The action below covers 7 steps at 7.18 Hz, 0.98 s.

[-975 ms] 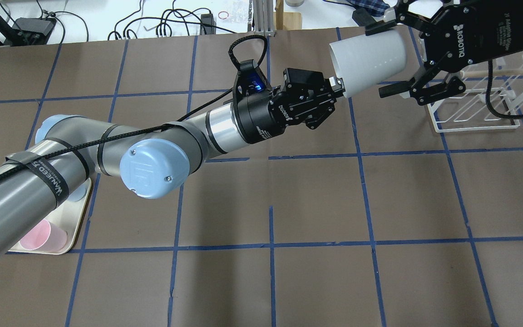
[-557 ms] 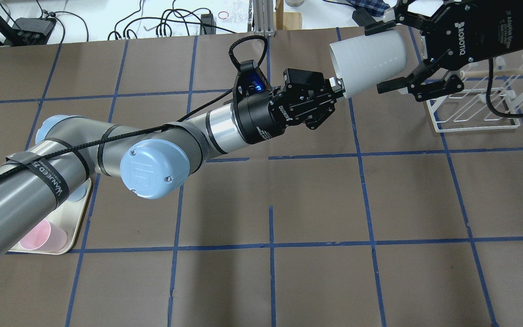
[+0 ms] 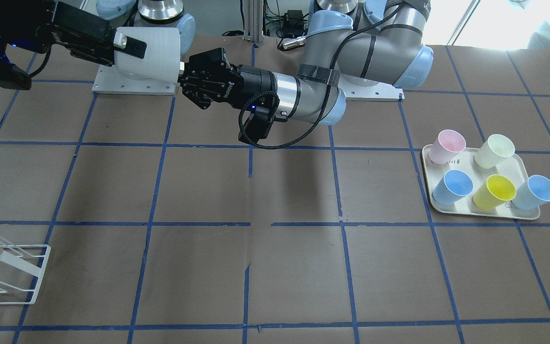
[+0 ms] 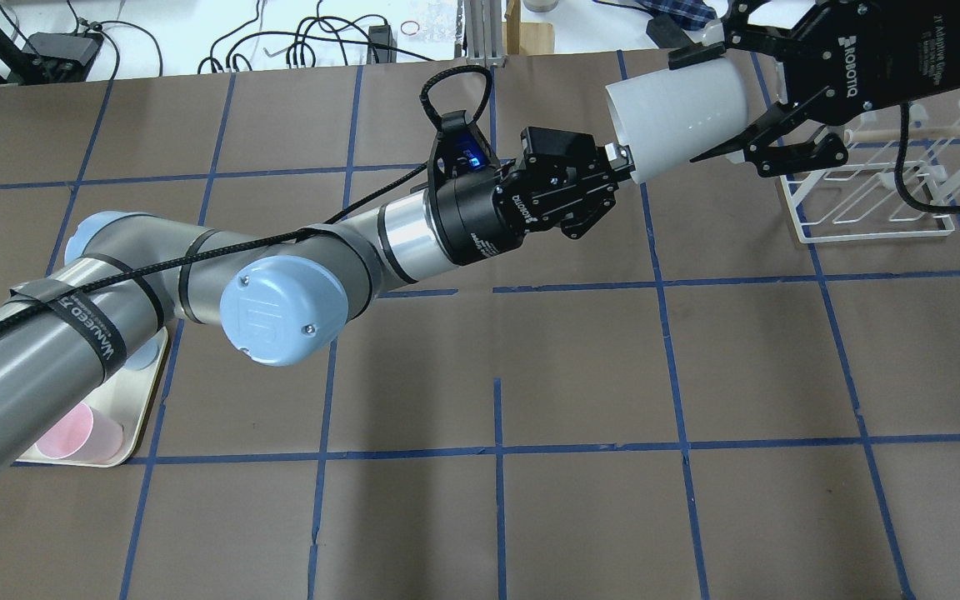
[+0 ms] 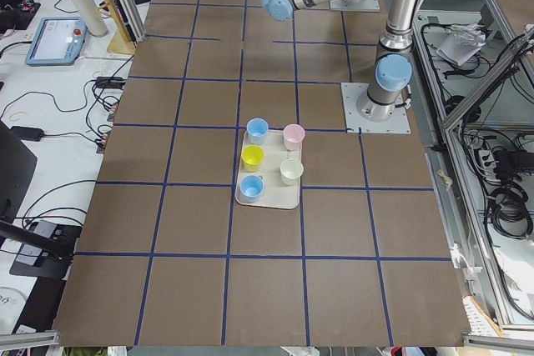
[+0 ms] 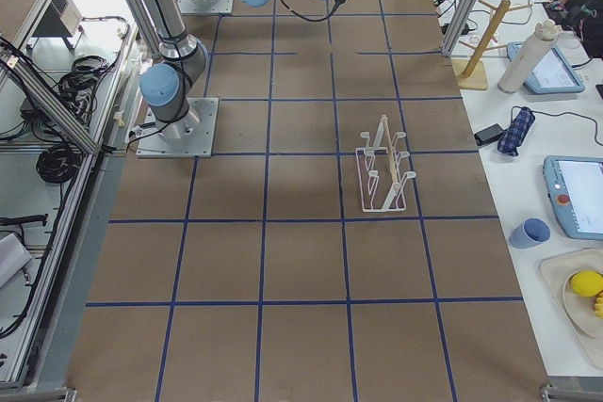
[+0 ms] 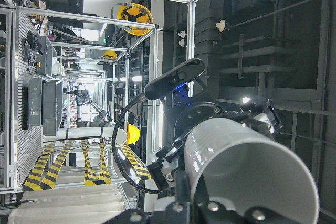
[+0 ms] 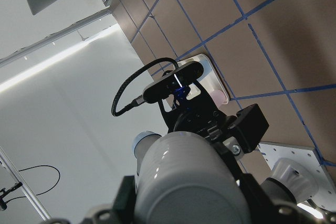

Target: Transfer IKEA cup to right arm and place on rack

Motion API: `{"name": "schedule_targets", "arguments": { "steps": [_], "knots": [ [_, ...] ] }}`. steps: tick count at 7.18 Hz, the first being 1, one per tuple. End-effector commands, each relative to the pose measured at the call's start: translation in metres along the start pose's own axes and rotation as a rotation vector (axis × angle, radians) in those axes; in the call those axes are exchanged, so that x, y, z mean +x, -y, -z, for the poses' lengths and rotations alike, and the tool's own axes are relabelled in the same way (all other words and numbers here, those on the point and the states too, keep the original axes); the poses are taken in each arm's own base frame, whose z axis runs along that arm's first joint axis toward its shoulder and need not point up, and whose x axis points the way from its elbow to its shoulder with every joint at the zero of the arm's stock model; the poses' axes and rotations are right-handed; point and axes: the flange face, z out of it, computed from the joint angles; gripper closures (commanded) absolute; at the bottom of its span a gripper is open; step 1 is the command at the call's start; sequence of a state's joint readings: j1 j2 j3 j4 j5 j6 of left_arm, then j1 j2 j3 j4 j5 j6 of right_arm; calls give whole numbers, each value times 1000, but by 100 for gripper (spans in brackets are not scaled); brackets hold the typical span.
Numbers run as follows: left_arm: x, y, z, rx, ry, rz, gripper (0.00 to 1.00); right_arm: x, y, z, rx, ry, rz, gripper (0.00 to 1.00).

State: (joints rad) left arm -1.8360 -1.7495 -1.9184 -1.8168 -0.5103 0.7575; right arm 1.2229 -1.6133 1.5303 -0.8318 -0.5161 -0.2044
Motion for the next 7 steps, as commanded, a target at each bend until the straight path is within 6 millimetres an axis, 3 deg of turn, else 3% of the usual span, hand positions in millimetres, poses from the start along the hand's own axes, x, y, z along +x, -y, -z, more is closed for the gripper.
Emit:
{"name": "schedule_targets", "arguments": {
  "steps": [1, 2, 3, 5, 7],
  "knots": [
    [1, 0, 0, 4, -3, 9, 23, -2, 0, 1, 7, -4, 15, 46],
    [8, 3, 2, 3, 1, 19, 13, -2, 1, 2, 11, -4, 24, 55],
    [20, 3, 4, 5, -9, 67, 6, -2, 2, 2, 13, -4, 23, 55],
    [38, 41, 61, 58, 75, 75, 0, -6, 7, 8, 47, -18, 71, 55],
    [38, 64, 116, 30, 260, 65, 0, -3, 25, 15, 100, -105, 151, 55]
  ]
}}
